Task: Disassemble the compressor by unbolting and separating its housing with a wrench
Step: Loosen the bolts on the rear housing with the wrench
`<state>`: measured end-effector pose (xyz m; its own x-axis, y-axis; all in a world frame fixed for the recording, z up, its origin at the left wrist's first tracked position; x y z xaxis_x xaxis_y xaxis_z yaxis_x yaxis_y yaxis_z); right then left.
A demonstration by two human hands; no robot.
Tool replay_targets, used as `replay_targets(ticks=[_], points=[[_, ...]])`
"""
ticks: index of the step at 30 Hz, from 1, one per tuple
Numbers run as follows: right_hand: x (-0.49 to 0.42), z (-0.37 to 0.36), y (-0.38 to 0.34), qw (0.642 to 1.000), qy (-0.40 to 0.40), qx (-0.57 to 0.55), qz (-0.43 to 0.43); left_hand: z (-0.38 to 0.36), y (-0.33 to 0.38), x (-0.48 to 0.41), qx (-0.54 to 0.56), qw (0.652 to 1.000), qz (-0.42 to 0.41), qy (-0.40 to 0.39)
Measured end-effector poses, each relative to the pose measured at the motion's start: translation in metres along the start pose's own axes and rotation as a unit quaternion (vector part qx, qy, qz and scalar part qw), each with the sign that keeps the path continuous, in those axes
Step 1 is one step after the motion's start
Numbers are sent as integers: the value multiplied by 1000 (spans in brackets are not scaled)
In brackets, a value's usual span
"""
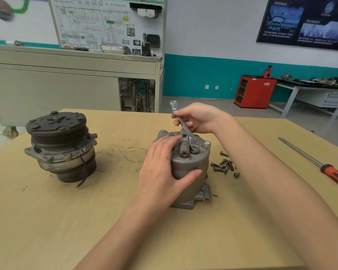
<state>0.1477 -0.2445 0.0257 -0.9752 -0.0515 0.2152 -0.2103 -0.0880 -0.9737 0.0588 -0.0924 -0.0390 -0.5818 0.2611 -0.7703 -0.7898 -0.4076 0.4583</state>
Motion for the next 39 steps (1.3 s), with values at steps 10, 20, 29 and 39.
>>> replay_targets(ticks=[10,20,29,39], points=[[7,9,13,965,-2,-256,62,0,0,0,-11,1000,-6,4],[68,24,-15,898,174,-333,231,0,-1,0,-10,1000,-1,-9],[190,-40,59,676,316,179,641,-2,-1,1,-20,1000,-3,-6],[192,-71,71,602,327,351,639,-2,1,1,1,1000,1,2]])
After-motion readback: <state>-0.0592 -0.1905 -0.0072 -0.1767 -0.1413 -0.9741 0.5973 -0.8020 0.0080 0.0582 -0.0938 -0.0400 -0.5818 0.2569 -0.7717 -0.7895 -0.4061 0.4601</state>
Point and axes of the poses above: each hand's wrist, its own x-axis away from the middle knuckle, its own z-axis out of the back of the hand, y = z × x, the point moved 4 cm from there along -x, towards the middle knuckle, and after that the axes turned 5 degrees about -x, right-handed, at the moved point
